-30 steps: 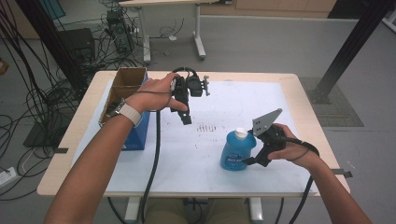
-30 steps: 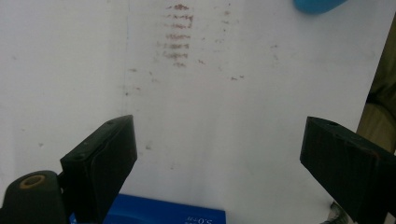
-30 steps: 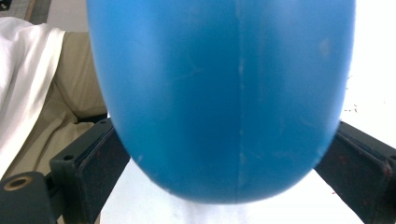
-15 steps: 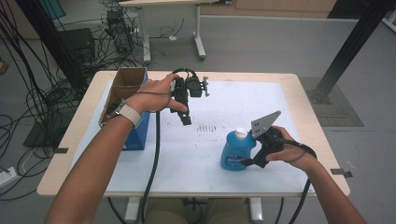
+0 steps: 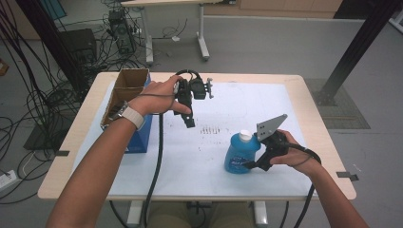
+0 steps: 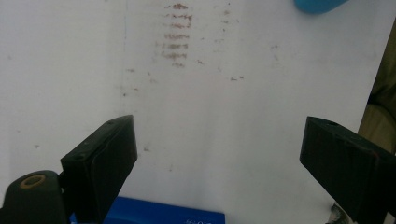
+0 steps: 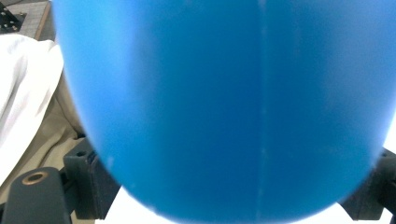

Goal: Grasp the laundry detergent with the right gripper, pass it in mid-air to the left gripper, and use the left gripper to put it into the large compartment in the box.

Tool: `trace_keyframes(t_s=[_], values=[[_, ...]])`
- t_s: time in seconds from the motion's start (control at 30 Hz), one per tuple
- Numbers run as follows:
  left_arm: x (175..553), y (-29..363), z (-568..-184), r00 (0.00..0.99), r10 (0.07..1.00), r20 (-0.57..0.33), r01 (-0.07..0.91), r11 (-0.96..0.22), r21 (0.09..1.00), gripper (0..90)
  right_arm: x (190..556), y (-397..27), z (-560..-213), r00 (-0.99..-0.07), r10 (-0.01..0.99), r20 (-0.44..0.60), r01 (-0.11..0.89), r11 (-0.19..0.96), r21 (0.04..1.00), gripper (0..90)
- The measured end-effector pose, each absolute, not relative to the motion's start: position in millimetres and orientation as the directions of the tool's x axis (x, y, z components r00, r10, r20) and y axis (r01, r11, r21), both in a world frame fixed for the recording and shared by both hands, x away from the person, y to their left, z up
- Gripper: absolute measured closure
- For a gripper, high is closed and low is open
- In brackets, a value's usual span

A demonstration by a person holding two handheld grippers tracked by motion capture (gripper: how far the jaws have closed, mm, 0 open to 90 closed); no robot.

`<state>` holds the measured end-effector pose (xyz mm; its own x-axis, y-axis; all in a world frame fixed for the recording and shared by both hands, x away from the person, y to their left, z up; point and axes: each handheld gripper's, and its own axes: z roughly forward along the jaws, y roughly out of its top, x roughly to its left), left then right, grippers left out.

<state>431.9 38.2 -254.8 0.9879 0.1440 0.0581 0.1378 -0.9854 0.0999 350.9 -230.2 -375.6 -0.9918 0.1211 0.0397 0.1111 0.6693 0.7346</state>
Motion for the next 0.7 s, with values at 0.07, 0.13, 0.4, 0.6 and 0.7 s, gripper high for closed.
trace_keyframes(t_s=[0.07, 0.13, 0.4, 0.6, 0.7], values=[[432.0, 38.3, -254.8, 0.988, 0.144, 0.057, 0.138, -0.986, 0.097, 11.4, 350.9, -230.0, -376.1, -0.992, 0.122, 0.039, 0.111, 0.669, 0.735, 11.7], [432.2, 38.6, -255.3, 0.988, 0.143, 0.059, 0.137, -0.986, 0.1, 11.4, 351.0, -229.9, -376.6, -0.992, 0.123, 0.036, 0.109, 0.664, 0.74, 11.8], [432.1, 38.6, -256.3, 0.988, 0.146, 0.056, 0.14, -0.985, 0.1, 11.4, 351.0, -230.1, -379.4, -0.992, 0.119, 0.04, 0.109, 0.653, 0.749, 13.3], [432.1, 38.3, -257.6, 0.988, 0.147, 0.054, 0.141, -0.985, 0.101, 11.4, 350.9, -230.7, -381.9, -0.992, 0.122, 0.044, 0.112, 0.638, 0.762, 14.1], [432.1, 38.1, -257.8, 0.988, 0.146, 0.053, 0.14, -0.985, 0.099, 11.4, 350.6, -230.5, -382.7, -0.992, 0.12, 0.044, 0.111, 0.632, 0.767, 14.6]])
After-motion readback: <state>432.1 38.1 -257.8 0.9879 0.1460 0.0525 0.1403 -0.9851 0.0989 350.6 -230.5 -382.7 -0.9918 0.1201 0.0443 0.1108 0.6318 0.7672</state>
